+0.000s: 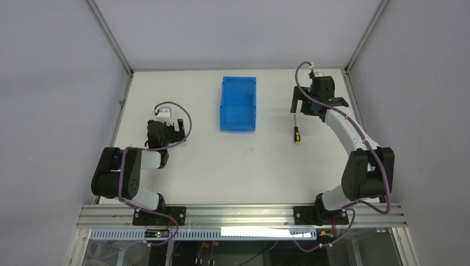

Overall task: Put the screwdriver in the bin
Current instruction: Pick up the screwdriver from the center of the board.

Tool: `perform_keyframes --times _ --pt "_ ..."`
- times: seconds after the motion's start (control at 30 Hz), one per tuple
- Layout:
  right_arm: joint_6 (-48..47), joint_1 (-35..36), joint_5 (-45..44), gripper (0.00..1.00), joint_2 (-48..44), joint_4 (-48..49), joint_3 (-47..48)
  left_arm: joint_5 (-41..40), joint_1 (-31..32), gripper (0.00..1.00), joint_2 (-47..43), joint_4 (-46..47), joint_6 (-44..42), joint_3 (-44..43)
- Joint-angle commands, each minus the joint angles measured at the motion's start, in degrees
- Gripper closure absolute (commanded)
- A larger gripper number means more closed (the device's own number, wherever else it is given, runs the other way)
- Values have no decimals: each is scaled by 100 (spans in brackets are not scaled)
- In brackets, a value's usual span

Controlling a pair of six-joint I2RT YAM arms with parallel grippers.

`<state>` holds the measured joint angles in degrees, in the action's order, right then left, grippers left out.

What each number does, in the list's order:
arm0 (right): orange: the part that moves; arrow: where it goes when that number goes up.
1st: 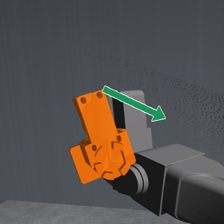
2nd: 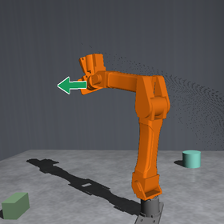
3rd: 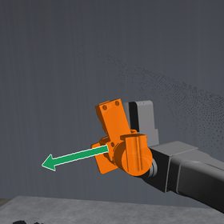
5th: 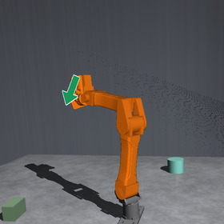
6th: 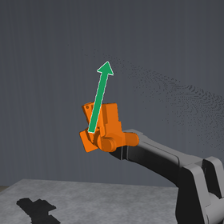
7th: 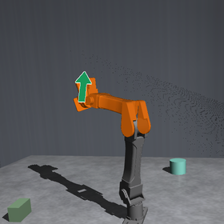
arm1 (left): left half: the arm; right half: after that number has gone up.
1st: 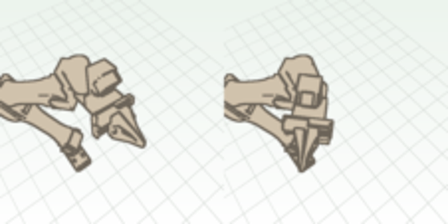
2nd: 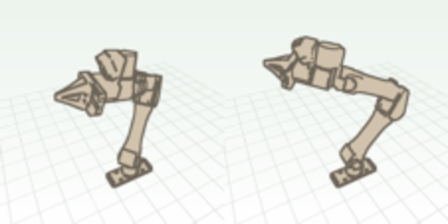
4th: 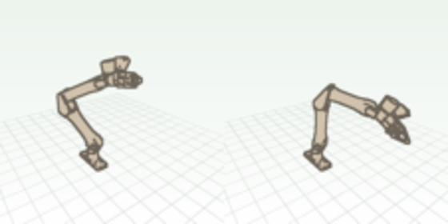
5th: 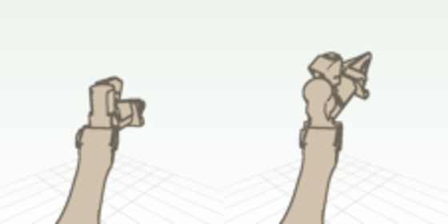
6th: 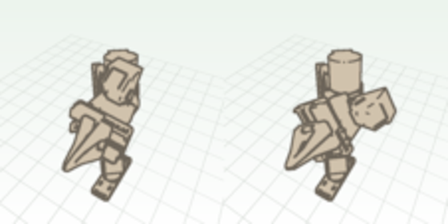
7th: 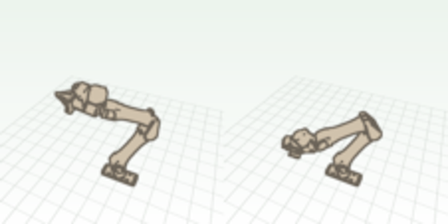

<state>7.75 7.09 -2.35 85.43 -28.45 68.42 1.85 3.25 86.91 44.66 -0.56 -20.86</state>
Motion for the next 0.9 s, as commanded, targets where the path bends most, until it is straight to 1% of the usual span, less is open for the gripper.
perform_keyframes --times 0.0,0.23,0.37,0.5,0.6,0.63,0.73,0.77,0.8,0.87 --pt "146 -6 -105 1 35 388 -396 -4 -76 0 -58 157 38 -102" --pt "246 -8 -131 4 364 435 -873 -4 -78 0 -52 157 41 -102" --pt "270 -6 -46 7 703 445 -1008 -1 -78 0 -56 157 46 -102" --pt "253 2 -40 13 962 444 -1033 -5 -72 0 -61 157 39 -102" --pt "230 3 -80 23 1097 420 -1018 -5 -70 0 -52 162 38 -102" --pt "228 3 -93 27 1125 407 -1015 -4 -75 0 -58 157 40 -102" --pt "218 9 -148 51 1196 332 -962 -4 -74 0 -52 158 39 -102" --pt "203 16 -163 56 1214 288 -934 -6 -75 0 -59 157 40 -102" --pt "199 15 -186 58 1230 274 -925 -1 -78 0 -57 157 45 -102" --pt "176 41 -235 67 1235 224 -906 -5 -78 0 -57 157 40 -103"
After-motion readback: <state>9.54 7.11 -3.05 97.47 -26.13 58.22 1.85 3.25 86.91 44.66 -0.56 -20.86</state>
